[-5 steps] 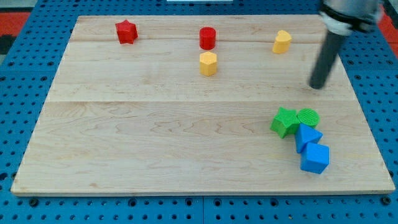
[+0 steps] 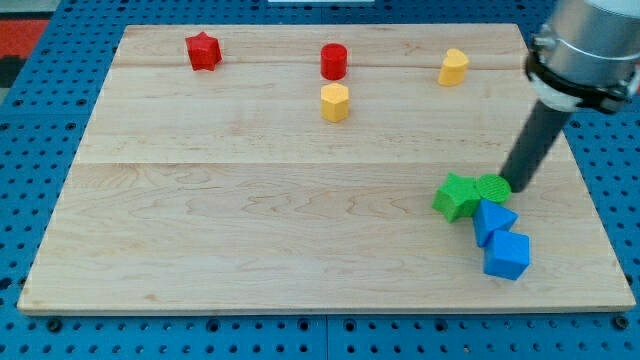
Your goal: Move green circle and green star bottom of the yellow hexagon in a line
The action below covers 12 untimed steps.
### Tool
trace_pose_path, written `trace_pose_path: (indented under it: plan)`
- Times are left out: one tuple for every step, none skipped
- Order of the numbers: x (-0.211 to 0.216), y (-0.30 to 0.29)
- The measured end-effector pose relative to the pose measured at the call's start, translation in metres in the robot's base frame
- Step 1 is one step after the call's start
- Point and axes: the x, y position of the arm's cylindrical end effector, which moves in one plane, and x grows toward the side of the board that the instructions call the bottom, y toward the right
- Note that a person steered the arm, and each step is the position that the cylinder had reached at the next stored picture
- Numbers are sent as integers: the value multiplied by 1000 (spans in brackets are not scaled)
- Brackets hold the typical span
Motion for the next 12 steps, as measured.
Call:
trace_pose_path:
  plan:
    - [1, -3]
    - [19, 47]
    - [65, 37]
    - [54, -22]
    - [22, -50]
    - [-5, -78]
    - [-21, -89]
    - [-13, -75]
    - [-18, -44]
    - [-28, -11]
    - [-43, 2]
    - [-59, -26]
